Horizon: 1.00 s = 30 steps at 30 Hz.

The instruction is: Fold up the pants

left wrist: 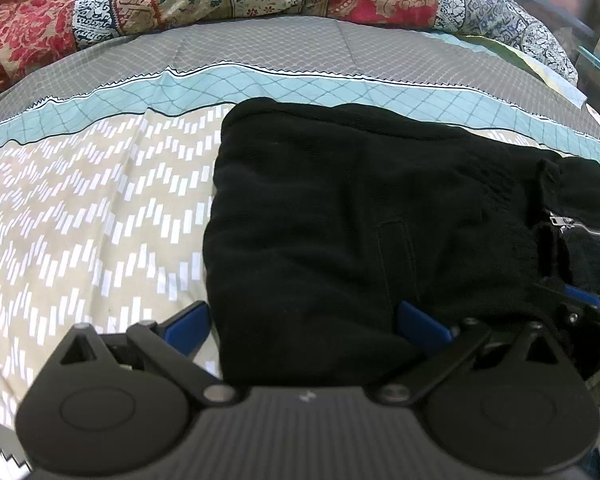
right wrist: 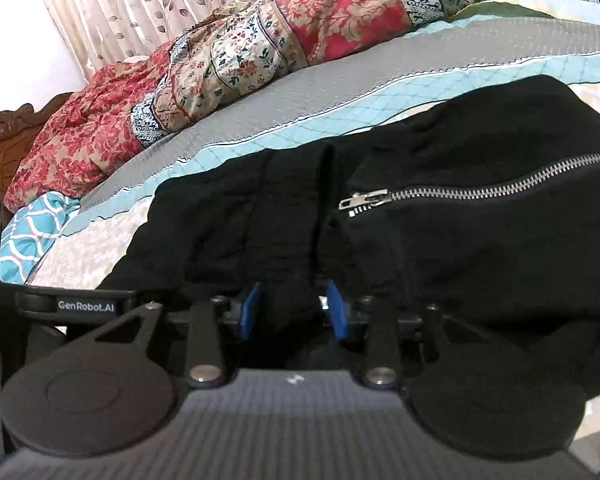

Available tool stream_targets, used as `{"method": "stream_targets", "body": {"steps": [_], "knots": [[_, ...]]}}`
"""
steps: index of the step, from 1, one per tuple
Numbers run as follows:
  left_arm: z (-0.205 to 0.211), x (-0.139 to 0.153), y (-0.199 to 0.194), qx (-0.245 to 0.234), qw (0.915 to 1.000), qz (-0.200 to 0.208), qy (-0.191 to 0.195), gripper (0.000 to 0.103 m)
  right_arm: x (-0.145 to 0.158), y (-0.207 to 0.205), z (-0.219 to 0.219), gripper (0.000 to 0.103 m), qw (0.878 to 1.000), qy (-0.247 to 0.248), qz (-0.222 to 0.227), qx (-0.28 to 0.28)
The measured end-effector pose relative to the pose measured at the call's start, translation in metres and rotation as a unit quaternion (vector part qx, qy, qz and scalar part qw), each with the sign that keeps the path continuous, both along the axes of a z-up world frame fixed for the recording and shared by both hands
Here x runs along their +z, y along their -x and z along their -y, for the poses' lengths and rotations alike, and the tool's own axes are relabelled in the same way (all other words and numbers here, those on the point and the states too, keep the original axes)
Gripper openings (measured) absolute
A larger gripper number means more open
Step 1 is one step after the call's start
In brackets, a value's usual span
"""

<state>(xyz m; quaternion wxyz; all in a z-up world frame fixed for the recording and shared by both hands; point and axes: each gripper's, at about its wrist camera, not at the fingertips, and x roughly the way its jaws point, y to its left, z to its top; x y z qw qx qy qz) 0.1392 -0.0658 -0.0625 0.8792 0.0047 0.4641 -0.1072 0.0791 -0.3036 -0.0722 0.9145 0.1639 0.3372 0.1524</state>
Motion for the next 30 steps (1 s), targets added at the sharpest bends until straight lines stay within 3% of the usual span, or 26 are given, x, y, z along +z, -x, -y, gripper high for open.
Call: {"method": "stream_targets", "body": {"steps": [8,13,19,21,24,26,30], "knots": [[-0.002,0.0,0.001,-0.002,1.0,0.001,0.005,0.103,0.008,0.006,-0.002,0.042,1.0,0.002,-0.007,-0.006],[-0.007,0.001,0.001,-0.006,1.0,0.002,0.007,0.103,0.027,0.023,0.007,0.043,1.0,-0.008,0.015,-0.024],[-0.01,0.006,0.001,0.001,1.0,-0.008,0.005,0.103,0.04,0.042,0.019,0.043,0.998,0.031,0.043,-0.041],[-0.02,0.02,0.006,0.017,0.9997,-0.015,0.005,0.099,0.042,0.048,0.026,0.043,0.997,0.041,0.047,-0.051],[-0.045,0.052,0.025,0.031,0.999,0.02,0.027,0.096,0.044,0.059,0.033,0.043,0.995,0.062,0.054,-0.053],[-0.052,0.073,0.03,0.034,0.9976,0.041,0.044,0.094,0.042,0.063,0.034,0.049,0.994,0.073,0.058,-0.048],[-0.024,0.103,0.018,-0.015,0.995,0.062,0.077,0.094,0.031,0.062,0.027,0.058,0.994,0.082,0.059,-0.036]]}}
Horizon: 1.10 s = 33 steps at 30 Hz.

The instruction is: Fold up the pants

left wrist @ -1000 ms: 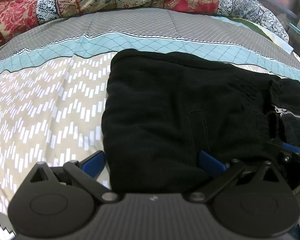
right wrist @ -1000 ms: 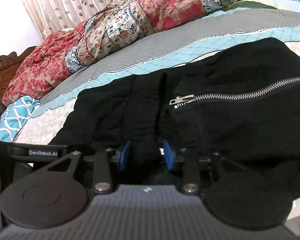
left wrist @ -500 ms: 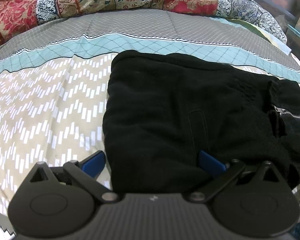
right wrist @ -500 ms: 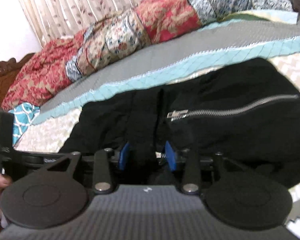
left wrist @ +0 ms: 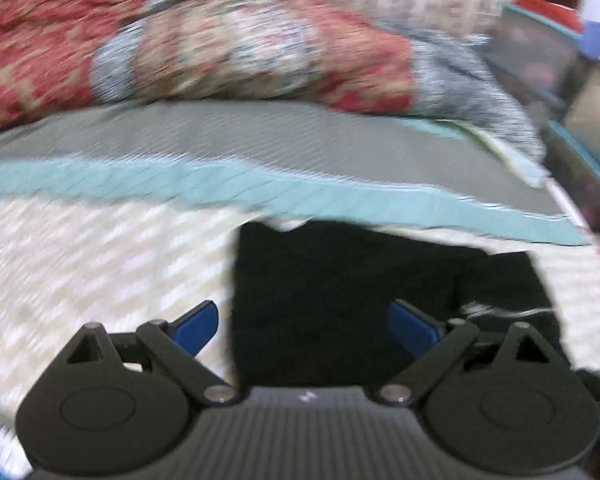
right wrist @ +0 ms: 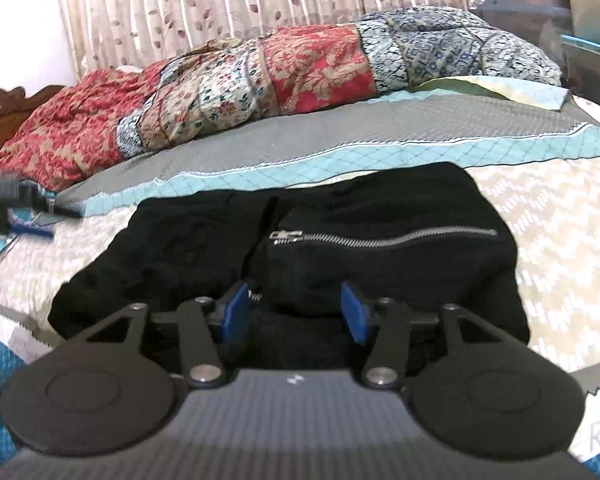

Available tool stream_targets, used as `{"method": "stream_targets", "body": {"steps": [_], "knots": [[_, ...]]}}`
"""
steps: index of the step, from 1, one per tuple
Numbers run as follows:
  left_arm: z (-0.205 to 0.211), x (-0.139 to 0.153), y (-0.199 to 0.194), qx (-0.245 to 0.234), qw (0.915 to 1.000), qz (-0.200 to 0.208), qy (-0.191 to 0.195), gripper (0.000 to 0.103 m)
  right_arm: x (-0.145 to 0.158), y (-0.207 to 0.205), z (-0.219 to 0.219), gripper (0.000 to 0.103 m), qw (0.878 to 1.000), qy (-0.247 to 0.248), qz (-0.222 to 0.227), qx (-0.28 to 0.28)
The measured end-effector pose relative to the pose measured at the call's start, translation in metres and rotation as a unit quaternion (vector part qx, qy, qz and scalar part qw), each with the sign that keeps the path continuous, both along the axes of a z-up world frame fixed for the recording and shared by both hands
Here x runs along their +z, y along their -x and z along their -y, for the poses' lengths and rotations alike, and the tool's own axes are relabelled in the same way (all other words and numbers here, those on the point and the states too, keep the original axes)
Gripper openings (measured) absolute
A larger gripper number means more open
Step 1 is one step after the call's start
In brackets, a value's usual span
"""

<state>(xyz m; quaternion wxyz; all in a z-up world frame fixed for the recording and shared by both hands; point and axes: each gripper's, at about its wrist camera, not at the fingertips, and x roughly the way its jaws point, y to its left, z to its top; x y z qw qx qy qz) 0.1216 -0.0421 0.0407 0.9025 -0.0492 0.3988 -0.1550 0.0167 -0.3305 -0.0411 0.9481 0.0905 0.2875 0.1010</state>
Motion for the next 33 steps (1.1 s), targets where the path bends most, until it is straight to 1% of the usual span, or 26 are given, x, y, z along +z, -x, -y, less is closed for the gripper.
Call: {"method": "stream_targets", "body": {"steps": [2,4,7,8,9,10,11,12,15,16,17,19,20,21,22,24,25,28,29,30,31,32,33], "knots": [[0.032,0.003,-0.01,-0.038,0.9993,0.004,-0.005,0.093,0.0,0.001,-0.006,0.058,1.0,0.009,0.003,-0.001],[0.069,-0.001,-0.017,-0.079,0.9968,0.007,-0.009,0.092,0.004,0.007,-0.005,0.058,1.0,0.021,0.02,-0.009],[0.119,-0.019,-0.031,-0.133,0.991,-0.017,0.0,0.083,0.007,0.012,0.021,0.059,0.998,0.02,0.026,-0.058],[0.135,-0.026,-0.035,-0.146,0.9889,-0.028,0.0,0.077,0.007,0.013,0.034,0.059,0.996,0.013,0.026,-0.08],[0.149,-0.032,-0.039,-0.153,0.9876,-0.036,-0.007,0.068,0.006,0.016,0.048,0.059,0.994,0.004,0.024,-0.105],[0.161,-0.04,-0.041,-0.159,0.9862,-0.042,-0.015,0.064,0.005,0.017,0.061,0.059,0.992,-0.006,0.022,-0.125],[0.173,-0.047,-0.043,-0.166,0.9847,-0.048,-0.022,0.057,0.004,0.02,0.075,0.059,0.989,-0.019,0.018,-0.148],[0.184,-0.054,-0.046,-0.171,0.9833,-0.054,-0.028,0.055,0.001,0.021,0.086,0.059,0.986,-0.032,0.013,-0.165],[0.205,-0.075,-0.051,-0.169,0.9817,-0.064,-0.059,0.056,-0.008,0.027,0.111,0.059,0.978,-0.084,-0.005,-0.191],[0.208,-0.08,-0.053,-0.168,0.9813,-0.066,-0.069,0.059,-0.011,0.028,0.115,0.06,0.976,-0.1,-0.009,-0.191],[0.212,-0.085,-0.058,-0.164,0.9812,-0.067,-0.078,0.059,-0.014,0.027,0.117,0.06,0.975,-0.112,-0.012,-0.191],[0.215,-0.093,-0.065,-0.146,0.982,-0.054,-0.107,0.059,-0.022,0.024,0.118,0.059,0.973,-0.136,-0.026,-0.185],[0.216,-0.096,-0.066,-0.141,0.9818,-0.053,-0.116,0.058,-0.027,0.02,0.117,0.044,0.973,-0.147,-0.038,-0.175],[0.218,-0.099,-0.068,-0.135,0.9821,-0.051,-0.121,0.059,-0.034,0.016,0.115,0.024,0.972,-0.158,-0.051,-0.164],[0.219,-0.1,-0.067,-0.132,0.9819,-0.046,-0.128,0.059,-0.036,0.017,0.111,0.017,0.972,-0.158,-0.053,-0.164],[0.223,-0.101,-0.064,-0.127,0.9811,-0.033,-0.142,0.06,-0.029,0.023,0.104,0.016,0.976,-0.132,-0.035,-0.167],[0.223,-0.102,-0.063,-0.126,0.981,-0.029,-0.144,0.061,-0.029,0.026,0.106,0.016,0.975,-0.136,-0.032,-0.174],[0.225,-0.097,-0.065,-0.122,0.9799,-0.028,-0.155,0.067,-0.037,0.031,0.122,0.017,0.962,-0.201,-0.04,-0.182],[0.223,-0.09,-0.061,-0.118,0.9799,-0.029,-0.159,0.068,-0.036,0.032,0.124,0.021,0.959,-0.214,-0.038,-0.183],[0.222,-0.083,-0.059,-0.115,0.9804,-0.033,-0.156,0.067,-0.035,0.032,0.126,0.023,0.958,-0.219,-0.032,-0.185],[0.221,-0.077,-0.055,-0.114,0.9814,-0.036,-0.15,0.068,-0.032,0.034,0.126,0.031,0.957,-0.218,-0.023,-0.191],[0.219,-0.069,-0.051,-0.114,0.9832,-0.037,-0.138,0.072,-0.03,0.037,0.126,0.05,0.956,-0.217,-0.012,-0.196],[0.218,-0.061,-0.047,-0.114,0.9849,-0.033,-0.126,0.076,-0.029,0.038,0.126,0.058,0.956,-0.219,-0.003,-0.197]]}}
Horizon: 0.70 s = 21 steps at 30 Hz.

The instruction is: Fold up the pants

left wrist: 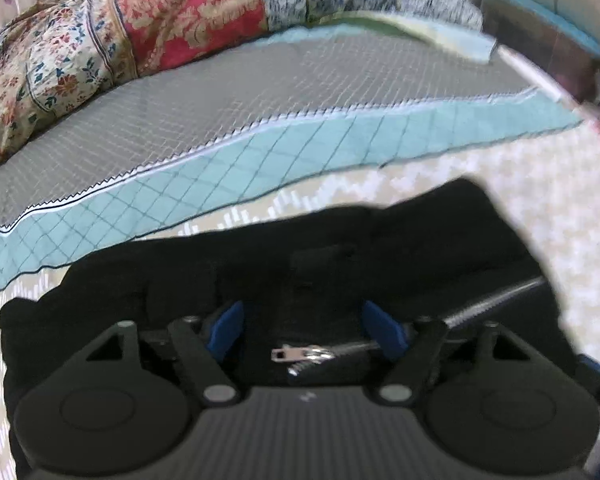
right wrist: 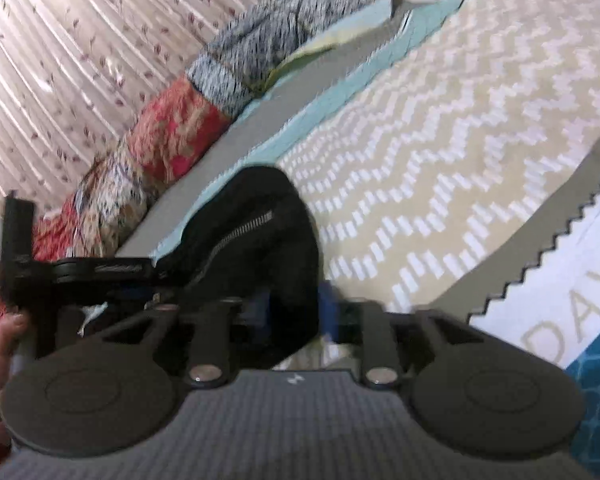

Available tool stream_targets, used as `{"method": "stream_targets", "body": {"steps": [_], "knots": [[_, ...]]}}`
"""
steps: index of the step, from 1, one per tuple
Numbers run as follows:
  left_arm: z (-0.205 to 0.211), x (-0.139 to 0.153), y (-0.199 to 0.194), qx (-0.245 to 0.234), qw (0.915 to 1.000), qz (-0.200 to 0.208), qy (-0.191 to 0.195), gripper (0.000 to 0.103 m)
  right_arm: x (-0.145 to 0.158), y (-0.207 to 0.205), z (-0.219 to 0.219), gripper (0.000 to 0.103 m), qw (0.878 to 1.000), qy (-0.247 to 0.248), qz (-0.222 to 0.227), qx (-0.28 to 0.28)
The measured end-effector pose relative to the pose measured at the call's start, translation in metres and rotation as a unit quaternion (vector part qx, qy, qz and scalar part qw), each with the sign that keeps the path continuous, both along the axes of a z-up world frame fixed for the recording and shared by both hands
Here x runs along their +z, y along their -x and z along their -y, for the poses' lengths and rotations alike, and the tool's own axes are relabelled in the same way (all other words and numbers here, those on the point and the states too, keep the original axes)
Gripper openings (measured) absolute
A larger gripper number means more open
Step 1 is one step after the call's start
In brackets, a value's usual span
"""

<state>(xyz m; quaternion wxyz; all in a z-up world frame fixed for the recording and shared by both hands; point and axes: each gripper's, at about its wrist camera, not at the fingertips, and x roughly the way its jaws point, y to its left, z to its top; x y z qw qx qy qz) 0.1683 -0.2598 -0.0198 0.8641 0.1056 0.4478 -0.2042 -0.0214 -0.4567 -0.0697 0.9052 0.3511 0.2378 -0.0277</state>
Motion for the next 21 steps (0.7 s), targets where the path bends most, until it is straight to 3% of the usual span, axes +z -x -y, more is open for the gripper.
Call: {"method": "stream_targets", "body": {"steps": [1,3,4,5,6,8,15,16,17,18,20,21], "knots": [[0.001,0.008,0.004,-0.003,0.9999,0.007,0.011,0.077,0.001,-0.001,-0.001,0.065,1.0,0.0,0.003,0.001],[0.011,0.023,0.011,-0.018,0.9994,0.025,0.016,0.079,-0.001,-0.011,-0.005,0.065,1.0,0.007,-0.01,0.012],[0.019,0.029,0.013,-0.029,0.999,0.03,0.017,0.079,-0.002,-0.017,-0.009,0.06,1.0,0.016,-0.016,0.019],[0.029,0.033,0.015,-0.043,0.9984,0.031,0.017,0.081,-0.002,-0.024,-0.014,0.031,0.999,0.026,-0.022,0.025],[0.039,0.035,0.016,-0.056,0.9979,0.029,0.015,0.084,-0.003,-0.029,-0.018,0.016,0.999,0.029,-0.034,0.03],[0.063,0.035,0.016,-0.081,0.9966,0.019,-0.001,0.089,0.003,-0.03,-0.025,0.017,0.999,0.032,-0.024,0.029],[0.141,0.019,0.022,-0.151,0.9838,-0.014,-0.095,0.097,0.04,-0.021,-0.073,0.017,0.989,0.133,0.033,0.064],[0.146,0.016,0.023,-0.154,0.9813,-0.009,-0.115,0.094,0.043,-0.021,-0.078,0.016,0.987,0.144,0.036,0.064],[0.149,0.015,0.023,-0.155,0.9792,-0.002,-0.132,0.076,0.046,-0.019,-0.083,0.016,0.984,0.159,0.04,0.065],[0.147,0.014,0.022,-0.152,0.9783,-0.001,-0.141,0.051,0.047,-0.016,-0.084,0.016,0.983,0.161,0.045,0.069],[0.136,0.016,0.019,-0.148,0.9794,-0.018,-0.136,0.025,0.051,-0.012,-0.088,0.016,0.981,0.168,0.054,0.076],[0.13,0.019,0.019,-0.145,0.9807,-0.018,-0.13,0.02,0.053,-0.011,-0.092,0.016,0.979,0.178,0.059,0.079]]}}
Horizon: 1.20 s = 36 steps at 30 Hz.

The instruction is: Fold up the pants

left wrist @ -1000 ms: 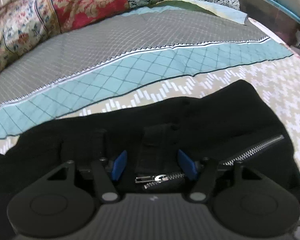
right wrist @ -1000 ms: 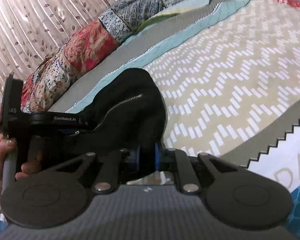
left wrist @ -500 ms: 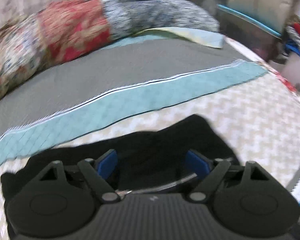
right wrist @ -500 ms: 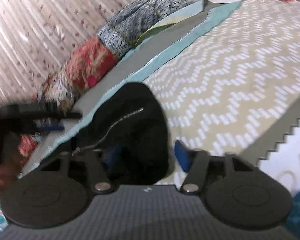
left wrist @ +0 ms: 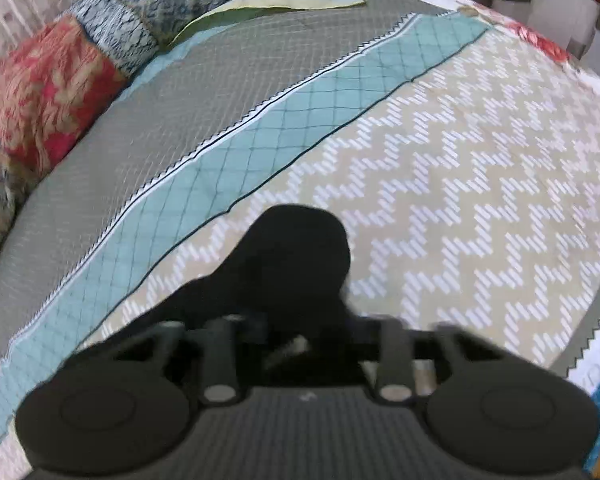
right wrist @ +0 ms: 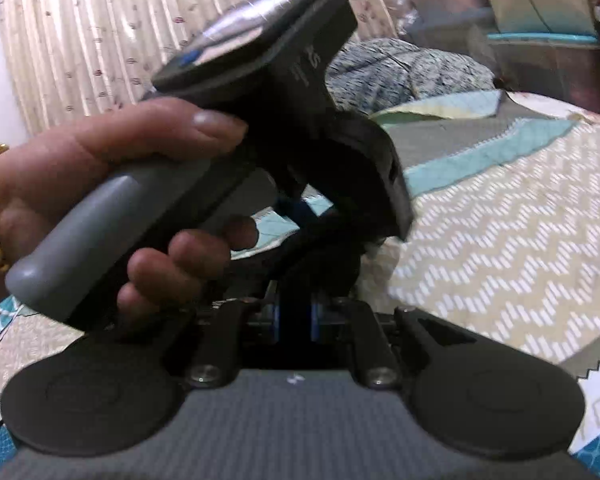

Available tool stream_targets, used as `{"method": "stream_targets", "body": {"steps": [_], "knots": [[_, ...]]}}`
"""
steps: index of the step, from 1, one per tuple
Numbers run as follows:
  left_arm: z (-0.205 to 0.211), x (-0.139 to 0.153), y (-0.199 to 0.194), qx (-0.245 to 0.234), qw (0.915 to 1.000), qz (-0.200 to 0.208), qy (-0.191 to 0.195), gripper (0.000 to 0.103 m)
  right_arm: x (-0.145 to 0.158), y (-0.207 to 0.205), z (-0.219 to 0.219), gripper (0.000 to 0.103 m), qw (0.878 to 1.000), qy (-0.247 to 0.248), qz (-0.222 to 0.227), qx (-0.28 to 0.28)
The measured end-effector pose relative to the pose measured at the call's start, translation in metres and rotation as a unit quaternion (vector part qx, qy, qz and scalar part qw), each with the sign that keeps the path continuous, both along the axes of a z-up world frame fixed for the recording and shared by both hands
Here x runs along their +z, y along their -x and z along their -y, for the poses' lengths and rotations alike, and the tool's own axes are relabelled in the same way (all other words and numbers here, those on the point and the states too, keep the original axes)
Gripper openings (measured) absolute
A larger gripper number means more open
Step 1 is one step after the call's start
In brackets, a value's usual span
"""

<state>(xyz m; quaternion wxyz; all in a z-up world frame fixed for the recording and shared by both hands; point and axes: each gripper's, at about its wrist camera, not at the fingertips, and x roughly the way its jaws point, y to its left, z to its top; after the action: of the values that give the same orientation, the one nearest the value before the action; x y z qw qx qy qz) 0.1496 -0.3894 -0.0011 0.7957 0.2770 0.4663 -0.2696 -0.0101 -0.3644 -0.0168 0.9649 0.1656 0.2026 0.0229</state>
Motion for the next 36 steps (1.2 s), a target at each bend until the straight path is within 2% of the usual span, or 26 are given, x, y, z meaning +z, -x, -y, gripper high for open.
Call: {"method": "stream_targets", "body": {"steps": [6,8,9,10,11,13,14,15,16,18,22,26,28,31,33,35,36], "knots": [[-0.053,0.025,-0.003,0.032,0.9983,0.017,0.045,0.017,0.006,-0.008,-0.012,0.017,1.0,-0.012,0.01,0.02],[-0.073,0.034,-0.005,0.049,0.9965,0.011,0.067,0.016,0.008,-0.008,-0.017,0.025,1.0,-0.014,0.017,0.021],[-0.082,0.037,-0.007,0.059,0.9953,0.008,0.077,0.016,0.008,-0.008,-0.021,0.033,1.0,-0.009,0.016,0.021],[-0.093,0.041,-0.008,0.068,0.9938,0.005,0.088,0.016,0.007,-0.008,-0.025,0.059,1.0,-0.002,0.016,0.022],[-0.101,0.044,-0.011,0.076,0.9922,0.001,0.098,0.016,0.007,-0.009,-0.028,0.073,1.0,0.006,0.018,0.022],[-0.118,0.049,-0.013,0.09,0.9891,-0.007,0.116,0.016,0.001,-0.013,-0.037,0.071,0.999,0.035,0.006,0.02],[-0.126,0.052,-0.014,0.095,0.9876,-0.01,0.125,0.016,-0.002,-0.014,-0.041,0.064,0.999,0.045,-0.003,0.02],[-0.134,0.055,-0.015,0.101,0.9858,-0.013,0.133,0.016,-0.004,-0.017,-0.043,0.05,0.999,0.045,-0.015,0.026],[-0.143,0.057,-0.016,0.108,0.9838,-0.015,0.142,0.016,-0.005,-0.021,-0.044,0.013,0.998,0.034,-0.029,0.037],[-0.162,0.062,-0.017,0.121,0.9792,-0.019,0.161,0.016,0.001,-0.023,-0.047,0.014,0.998,0.009,-0.022,0.052],[-0.205,0.076,-0.02,0.149,0.9689,-0.014,0.198,0.016,0.021,-0.019,-0.08,0.014,0.996,0.024,0.005,0.085],[-0.261,0.083,-0.024,0.185,0.9533,-0.019,0.238,0.016,0.028,-0.031,-0.117,0.014,0.99,0.043,0.008,0.133],[-0.289,0.079,-0.026,0.206,0.9472,-0.019,0.245,0.016,0.026,-0.039,-0.137,0.015,0.986,0.056,0.005,0.154],[-0.327,0.06,-0.03,0.244,0.9389,-0.023,0.242,0.017,0.019,-0.048,-0.166,0.015,0.979,0.089,-0.008,0.185],[-0.345,0.037,-0.036,0.272,0.9355,-0.024,0.224,0.018,0.007,-0.06,-0.18,0.018,0.972,0.11,-0.029,0.204],[-0.358,0.006,-0.046,0.304,0.93,-0.042,0.201,0.021,-0.012,-0.074,-0.191,0.028,0.967,0.121,-0.063,0.217],[-0.361,-0.01,-0.05,0.316,0.9295,-0.051,0.183,0.026,-0.023,-0.082,-0.195,0.033,0.962,0.123,-0.085,0.229]]}}
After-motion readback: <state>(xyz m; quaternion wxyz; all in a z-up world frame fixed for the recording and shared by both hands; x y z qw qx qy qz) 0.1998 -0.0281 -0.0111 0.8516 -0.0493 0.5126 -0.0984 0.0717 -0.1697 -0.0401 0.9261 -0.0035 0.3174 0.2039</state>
